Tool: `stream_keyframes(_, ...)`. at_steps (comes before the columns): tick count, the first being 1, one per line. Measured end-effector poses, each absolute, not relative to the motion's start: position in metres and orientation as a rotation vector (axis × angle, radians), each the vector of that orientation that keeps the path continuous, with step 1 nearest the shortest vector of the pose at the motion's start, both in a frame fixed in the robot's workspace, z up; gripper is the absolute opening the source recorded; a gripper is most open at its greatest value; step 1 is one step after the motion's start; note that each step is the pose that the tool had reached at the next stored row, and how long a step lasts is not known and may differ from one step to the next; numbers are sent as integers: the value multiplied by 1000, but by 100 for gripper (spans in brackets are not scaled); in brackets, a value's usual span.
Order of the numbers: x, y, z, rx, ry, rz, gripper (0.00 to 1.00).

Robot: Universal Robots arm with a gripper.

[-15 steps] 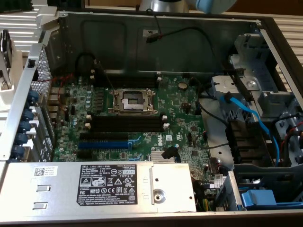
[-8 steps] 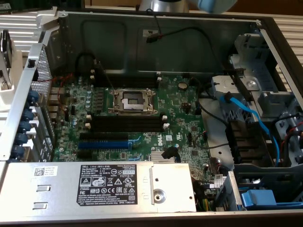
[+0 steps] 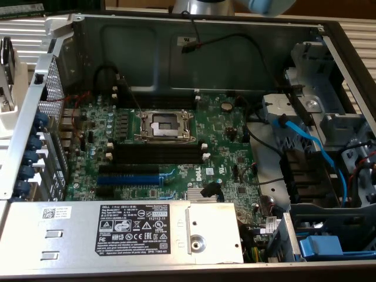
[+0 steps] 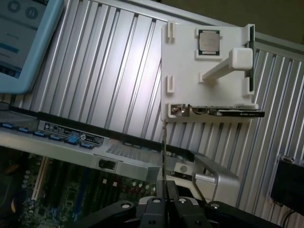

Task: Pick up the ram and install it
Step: 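Pick up the ram and move it above insertion slot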

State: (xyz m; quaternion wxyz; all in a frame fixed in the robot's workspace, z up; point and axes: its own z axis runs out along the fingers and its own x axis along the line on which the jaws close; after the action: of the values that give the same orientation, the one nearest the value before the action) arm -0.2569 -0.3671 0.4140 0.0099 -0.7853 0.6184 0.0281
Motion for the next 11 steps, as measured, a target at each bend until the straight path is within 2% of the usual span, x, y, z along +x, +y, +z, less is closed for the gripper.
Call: stream_keyframes(11,-207,-367,417,-2451,1930,88,12)
